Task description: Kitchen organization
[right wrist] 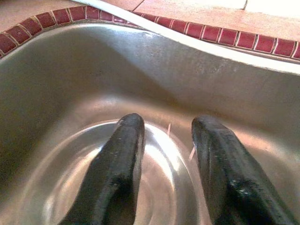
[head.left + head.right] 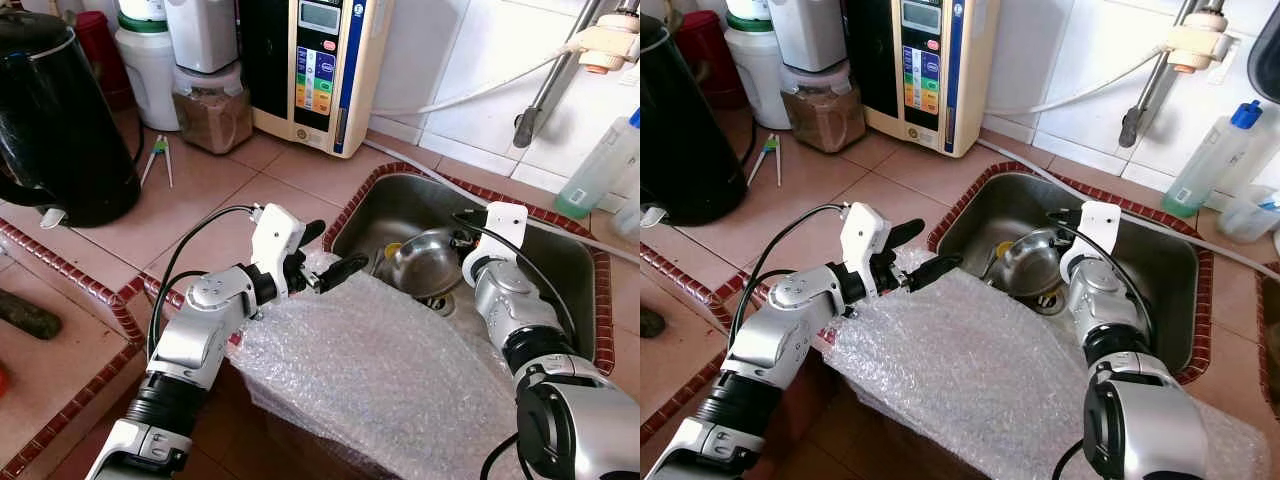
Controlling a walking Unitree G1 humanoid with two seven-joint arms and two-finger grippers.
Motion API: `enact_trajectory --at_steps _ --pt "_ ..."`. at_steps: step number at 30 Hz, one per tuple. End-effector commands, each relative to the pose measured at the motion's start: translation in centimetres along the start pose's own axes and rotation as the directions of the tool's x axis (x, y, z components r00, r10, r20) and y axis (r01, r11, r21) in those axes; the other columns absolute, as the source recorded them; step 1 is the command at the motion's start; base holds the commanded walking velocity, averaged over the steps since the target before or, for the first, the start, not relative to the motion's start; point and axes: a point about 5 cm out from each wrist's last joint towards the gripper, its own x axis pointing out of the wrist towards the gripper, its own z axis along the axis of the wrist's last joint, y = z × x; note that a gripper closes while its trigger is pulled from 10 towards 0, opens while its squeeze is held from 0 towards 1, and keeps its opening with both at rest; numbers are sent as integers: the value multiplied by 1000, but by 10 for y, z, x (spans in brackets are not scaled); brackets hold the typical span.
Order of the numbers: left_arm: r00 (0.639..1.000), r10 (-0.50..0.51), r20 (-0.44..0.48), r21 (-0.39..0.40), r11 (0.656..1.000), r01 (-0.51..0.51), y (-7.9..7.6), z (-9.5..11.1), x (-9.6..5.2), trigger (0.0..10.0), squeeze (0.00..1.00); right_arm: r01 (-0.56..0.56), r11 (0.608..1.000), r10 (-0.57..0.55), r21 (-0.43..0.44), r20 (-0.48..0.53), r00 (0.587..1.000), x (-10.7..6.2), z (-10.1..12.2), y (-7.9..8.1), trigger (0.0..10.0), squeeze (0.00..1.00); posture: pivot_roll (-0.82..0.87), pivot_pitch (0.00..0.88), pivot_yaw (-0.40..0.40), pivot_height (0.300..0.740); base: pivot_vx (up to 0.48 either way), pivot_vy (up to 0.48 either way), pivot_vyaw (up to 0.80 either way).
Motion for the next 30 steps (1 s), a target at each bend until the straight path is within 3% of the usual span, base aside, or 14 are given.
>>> enact_trajectory --at_steps 1,11,16,19,21,22,26,28,30 --pt "1000 -9 -16 26 1000 9 -2 -1 2 10000 1000 -7 1000 7 19 -9 1000 1 0 1 10000 1000 -8 15 -57 740 0 0 0" --pt "999 47 -26 28 999 -47 3 -5 0 10000 1000 -100 995 99 19 37 994 0 4 15 10000 1000 -8 16 -56 740 0 0 0" --pt "989 146 24 39 988 -146 8 -2 0 10000 1000 -195 980 200 -42 167 966 -3 23 35 10000 1000 -6 16 -58 740 0 0 0" --pt "947 302 110 38 951 -308 19 8 -1 10000 1000 -235 969 246 -78 231 941 -6 30 43 10000 1000 -3 15 -65 740 0 0 0" --pt "927 345 148 41 934 -354 20 12 -2 10000 1000 -230 966 254 -118 260 932 -7 34 45 10000 1000 -5 15 -67 740 0 0 0" --pt "907 391 156 40 915 -402 19 12 -3 10000 1000 -220 965 254 -146 287 924 -9 37 45 10000 1000 -5 16 -68 740 0 0 0" --pt "886 437 151 52 892 -449 18 11 -4 10000 1000 -205 967 244 -149 327 913 -11 40 43 10000 1000 -6 21 -71 740 0 0 0" --pt "840 519 157 105 837 -537 15 10 -9 10000 1000 -202 969 244 -144 405 881 -18 51 37 10000 1000 -7 26 -69 740 0 0 0" --pt "824 542 162 106 821 -561 14 9 -11 10000 1000 -199 968 245 -150 419 874 -20 53 35 10000 1000 -10 34 -67 740 0 0 0"
